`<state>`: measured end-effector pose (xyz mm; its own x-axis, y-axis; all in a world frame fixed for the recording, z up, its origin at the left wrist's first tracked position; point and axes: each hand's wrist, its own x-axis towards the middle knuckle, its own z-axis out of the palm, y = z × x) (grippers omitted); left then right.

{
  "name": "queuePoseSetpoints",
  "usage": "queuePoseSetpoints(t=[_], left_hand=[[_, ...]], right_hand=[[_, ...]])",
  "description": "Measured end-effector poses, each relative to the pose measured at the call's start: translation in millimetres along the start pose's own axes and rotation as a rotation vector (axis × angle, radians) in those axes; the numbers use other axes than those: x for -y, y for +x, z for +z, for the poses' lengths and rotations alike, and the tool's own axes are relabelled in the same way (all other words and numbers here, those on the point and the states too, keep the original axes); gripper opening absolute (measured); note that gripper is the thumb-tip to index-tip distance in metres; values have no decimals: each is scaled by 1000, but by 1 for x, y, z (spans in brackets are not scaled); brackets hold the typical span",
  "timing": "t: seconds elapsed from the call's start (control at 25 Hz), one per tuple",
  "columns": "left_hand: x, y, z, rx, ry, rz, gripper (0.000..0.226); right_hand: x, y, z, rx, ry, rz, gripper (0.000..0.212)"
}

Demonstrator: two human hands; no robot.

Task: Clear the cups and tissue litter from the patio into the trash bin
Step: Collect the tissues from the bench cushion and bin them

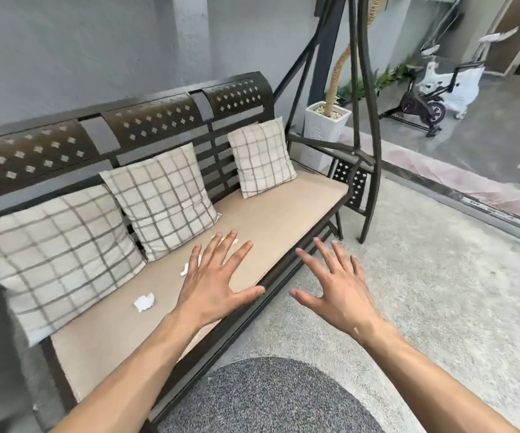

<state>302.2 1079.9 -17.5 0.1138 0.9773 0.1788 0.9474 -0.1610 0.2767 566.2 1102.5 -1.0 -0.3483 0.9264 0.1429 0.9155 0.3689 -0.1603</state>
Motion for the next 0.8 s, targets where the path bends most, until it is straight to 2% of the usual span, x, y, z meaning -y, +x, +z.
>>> queuePoseSetpoints(t=[0.44,0.6,0.8], left_hand=[[50,80,2,-134,74,-409,90],[60,85,6,-195,87,-610,89],[76,63,13,-275,83,-810,89]], right_hand=[[-23,202,40,63,94,-387,77],[-20,260,55,120,108,-515,78],[16,299,80,200,127,-680,78]])
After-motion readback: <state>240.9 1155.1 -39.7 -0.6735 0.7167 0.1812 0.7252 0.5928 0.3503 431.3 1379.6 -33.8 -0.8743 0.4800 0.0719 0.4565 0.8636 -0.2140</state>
